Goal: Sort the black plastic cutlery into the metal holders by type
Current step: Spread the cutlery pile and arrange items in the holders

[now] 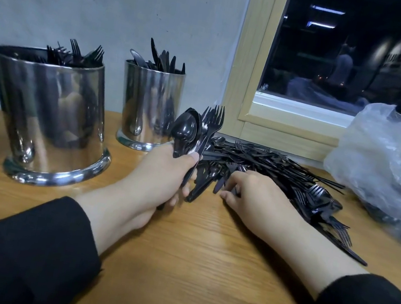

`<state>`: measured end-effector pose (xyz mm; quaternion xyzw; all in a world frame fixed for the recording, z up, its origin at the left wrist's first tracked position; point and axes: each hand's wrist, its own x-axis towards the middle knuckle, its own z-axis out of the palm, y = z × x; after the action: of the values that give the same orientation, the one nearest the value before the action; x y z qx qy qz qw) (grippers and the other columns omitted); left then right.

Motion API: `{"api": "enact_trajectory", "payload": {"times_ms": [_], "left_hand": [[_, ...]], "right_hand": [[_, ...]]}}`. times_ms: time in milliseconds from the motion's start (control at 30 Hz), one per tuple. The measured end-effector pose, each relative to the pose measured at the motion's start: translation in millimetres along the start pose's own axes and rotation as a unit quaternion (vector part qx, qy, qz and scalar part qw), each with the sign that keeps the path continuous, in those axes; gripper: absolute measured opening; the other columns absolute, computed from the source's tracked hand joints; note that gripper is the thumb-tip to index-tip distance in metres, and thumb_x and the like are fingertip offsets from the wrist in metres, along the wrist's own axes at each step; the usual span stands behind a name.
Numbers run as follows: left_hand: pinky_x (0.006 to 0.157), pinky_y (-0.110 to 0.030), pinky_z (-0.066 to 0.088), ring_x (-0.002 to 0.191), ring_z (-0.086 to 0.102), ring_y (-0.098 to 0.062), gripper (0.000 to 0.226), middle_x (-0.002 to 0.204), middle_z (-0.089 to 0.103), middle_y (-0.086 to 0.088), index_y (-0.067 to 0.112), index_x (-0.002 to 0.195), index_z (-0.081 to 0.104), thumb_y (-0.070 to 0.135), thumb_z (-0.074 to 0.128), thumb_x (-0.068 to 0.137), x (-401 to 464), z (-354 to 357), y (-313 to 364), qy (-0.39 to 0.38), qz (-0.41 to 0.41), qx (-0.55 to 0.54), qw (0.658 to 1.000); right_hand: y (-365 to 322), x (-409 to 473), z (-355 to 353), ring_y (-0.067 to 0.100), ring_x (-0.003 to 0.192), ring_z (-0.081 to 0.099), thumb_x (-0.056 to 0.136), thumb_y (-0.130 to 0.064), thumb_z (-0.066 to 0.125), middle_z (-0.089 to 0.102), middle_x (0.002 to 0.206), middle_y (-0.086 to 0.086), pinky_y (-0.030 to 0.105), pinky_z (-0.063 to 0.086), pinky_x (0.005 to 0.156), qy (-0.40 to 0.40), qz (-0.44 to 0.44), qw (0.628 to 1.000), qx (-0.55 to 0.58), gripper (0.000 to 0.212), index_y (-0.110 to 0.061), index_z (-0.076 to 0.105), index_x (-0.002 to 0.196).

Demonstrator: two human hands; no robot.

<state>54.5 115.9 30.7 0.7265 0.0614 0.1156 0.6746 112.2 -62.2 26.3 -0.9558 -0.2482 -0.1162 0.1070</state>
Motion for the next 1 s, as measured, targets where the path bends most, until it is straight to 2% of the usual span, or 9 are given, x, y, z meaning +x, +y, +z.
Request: {"api": "enact_trajectory", "payload": {"times_ms": [133,233,367,467,533,667,800,900,1000], "left_hand": [[0.037,-0.023,0.034,0.047,0.055,-0.016,0.025,0.079,0.058,-0.006,0.0,0.118,0.057,0.022,0.054,0.106,-2,1,1,0.008,-0.001,-0.02,1.0],[0.038,-0.023,0.034,0.049,0.056,-0.017,0.024,0.079,0.059,-0.006,0.001,0.117,0.059,0.022,0.054,0.106,-1,1,0,0.021,0.001,-0.033,0.999],[0.038,-0.023,0.036,0.052,0.058,-0.017,0.021,0.081,0.061,-0.006,0.004,0.113,0.059,0.023,0.054,0.106,0,-1,-2,0.043,-0.001,-0.043,0.998],[0.039,-0.023,0.038,0.051,0.058,-0.016,0.017,0.084,0.062,-0.007,0.007,0.107,0.056,0.024,0.054,0.106,-1,-1,0,0.055,0.001,-0.037,0.998],[0.039,-0.023,0.038,0.05,0.058,-0.014,0.016,0.084,0.062,-0.007,0.008,0.104,0.056,0.024,0.054,0.106,-2,1,1,0.059,0.008,-0.037,0.998],[0.037,-0.022,0.037,0.046,0.058,-0.009,0.016,0.078,0.061,-0.006,0.01,0.096,0.058,0.023,0.053,0.106,-4,5,2,0.06,0.03,-0.03,0.997],[0.041,-0.023,0.043,0.052,0.059,-0.006,0.018,0.07,0.061,0.0,0.016,0.092,0.063,0.023,0.053,0.106,-8,11,3,0.042,0.048,0.0,0.998],[0.048,-0.03,0.051,0.051,0.06,-0.014,0.018,0.072,0.064,0.0,0.017,0.095,0.067,0.026,0.055,0.105,-9,14,2,0.033,0.055,0.022,0.998],[0.056,-0.042,0.056,0.059,0.067,-0.027,0.016,0.079,0.069,-0.004,0.016,0.099,0.068,0.027,0.058,0.103,-11,14,2,0.021,0.054,-0.001,0.998]], "right_hand": [[-1,-2,-5,0.018,0.092,0.06,0.09,-0.027,0.064,0.064,0.089,-0.006,0.028,0.038,0.069,0.016,0.017,1.0,0.007,0.007,-0.022,0.065,0.095],[0,-2,-9,0.022,0.083,0.056,0.085,-0.025,0.068,0.064,0.084,-0.004,0.031,0.039,0.065,0.027,0.04,0.998,0.027,0.014,-0.022,0.057,0.092],[5,-1,-10,0.02,0.074,0.054,0.088,-0.016,0.06,0.062,0.078,-0.004,0.031,0.036,0.063,0.12,0.057,0.986,0.097,0.013,-0.025,0.053,0.095],[1,-5,-12,0.003,0.082,0.061,0.095,-0.017,0.061,0.068,0.088,-0.011,0.015,0.041,0.07,0.229,0.078,0.938,0.247,0.018,-0.028,0.062,0.11],[-9,-8,-12,0.003,0.092,0.066,0.098,-0.019,0.063,0.073,0.095,-0.011,0.019,0.047,0.081,0.257,0.083,0.898,0.347,0.023,-0.028,0.068,0.118],[-35,-14,-5,0.003,0.088,0.07,0.094,-0.015,0.068,0.077,0.088,-0.01,0.018,0.052,0.083,0.219,0.082,0.857,0.458,0.018,-0.027,0.074,0.107],[-47,-18,2,0.007,0.085,0.072,0.091,-0.012,0.072,0.077,0.088,-0.007,0.015,0.053,0.075,0.172,0.073,0.847,0.498,0.016,-0.023,0.076,0.103],[-50,-20,5,0.012,0.083,0.071,0.091,-0.017,0.072,0.077,0.086,-0.006,0.027,0.055,0.079,0.17,0.075,0.854,0.486,0.013,-0.025,0.076,0.1],[-51,-21,3,0.005,0.074,0.068,0.093,-0.017,0.07,0.076,0.08,-0.009,0.02,0.05,0.071,0.185,0.082,0.846,0.492,0.011,-0.025,0.078,0.091]]}}
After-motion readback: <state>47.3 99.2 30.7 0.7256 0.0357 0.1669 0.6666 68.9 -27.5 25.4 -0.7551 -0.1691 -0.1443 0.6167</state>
